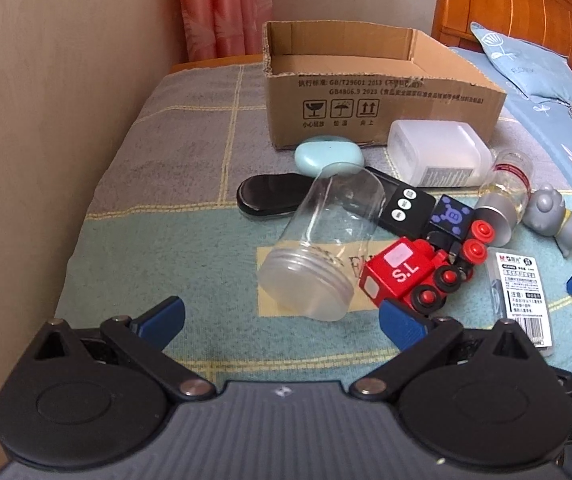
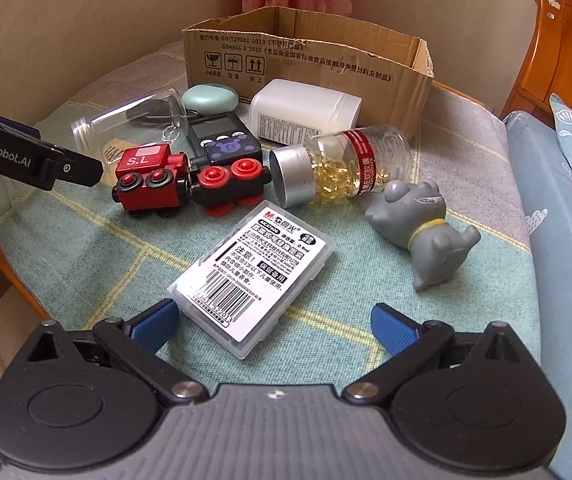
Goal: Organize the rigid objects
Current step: 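Move left tool to the clear plastic jar while right tool approaches the white card pack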
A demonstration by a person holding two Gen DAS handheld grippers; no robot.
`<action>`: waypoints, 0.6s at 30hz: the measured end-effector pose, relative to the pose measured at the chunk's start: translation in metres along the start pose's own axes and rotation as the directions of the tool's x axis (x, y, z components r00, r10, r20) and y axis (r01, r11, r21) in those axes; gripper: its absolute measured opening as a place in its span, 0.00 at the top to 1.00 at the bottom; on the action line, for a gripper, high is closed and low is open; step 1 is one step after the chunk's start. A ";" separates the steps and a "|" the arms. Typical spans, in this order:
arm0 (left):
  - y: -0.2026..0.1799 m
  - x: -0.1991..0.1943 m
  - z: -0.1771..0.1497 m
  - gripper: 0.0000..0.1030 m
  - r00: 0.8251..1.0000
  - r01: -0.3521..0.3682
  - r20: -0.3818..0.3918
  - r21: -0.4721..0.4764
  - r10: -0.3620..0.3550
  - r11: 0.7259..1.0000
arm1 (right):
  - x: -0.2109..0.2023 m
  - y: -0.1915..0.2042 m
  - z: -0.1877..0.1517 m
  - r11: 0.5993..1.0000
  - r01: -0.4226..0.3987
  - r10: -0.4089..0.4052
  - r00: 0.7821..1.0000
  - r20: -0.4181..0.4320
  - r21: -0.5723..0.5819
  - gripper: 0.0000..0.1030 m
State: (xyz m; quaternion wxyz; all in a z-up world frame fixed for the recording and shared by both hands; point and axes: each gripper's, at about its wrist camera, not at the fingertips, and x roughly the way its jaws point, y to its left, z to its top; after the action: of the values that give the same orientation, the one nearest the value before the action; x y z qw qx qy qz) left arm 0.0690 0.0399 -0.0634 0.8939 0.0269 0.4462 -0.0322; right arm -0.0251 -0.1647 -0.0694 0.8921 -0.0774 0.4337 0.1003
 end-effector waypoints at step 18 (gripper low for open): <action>0.026 0.028 0.008 0.01 0.999 -0.039 -0.037 -0.028 0.038 0.999 | 0.007 -0.004 0.005 0.999 -0.032 0.032 0.999 -0.009 0.001 0.00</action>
State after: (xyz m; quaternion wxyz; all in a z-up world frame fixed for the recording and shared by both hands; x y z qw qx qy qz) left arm 0.0941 0.0640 -0.0806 0.8864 0.0232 0.4622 -0.0080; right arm -0.0156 -0.1666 -0.0719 0.8885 -0.0704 0.4389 0.1141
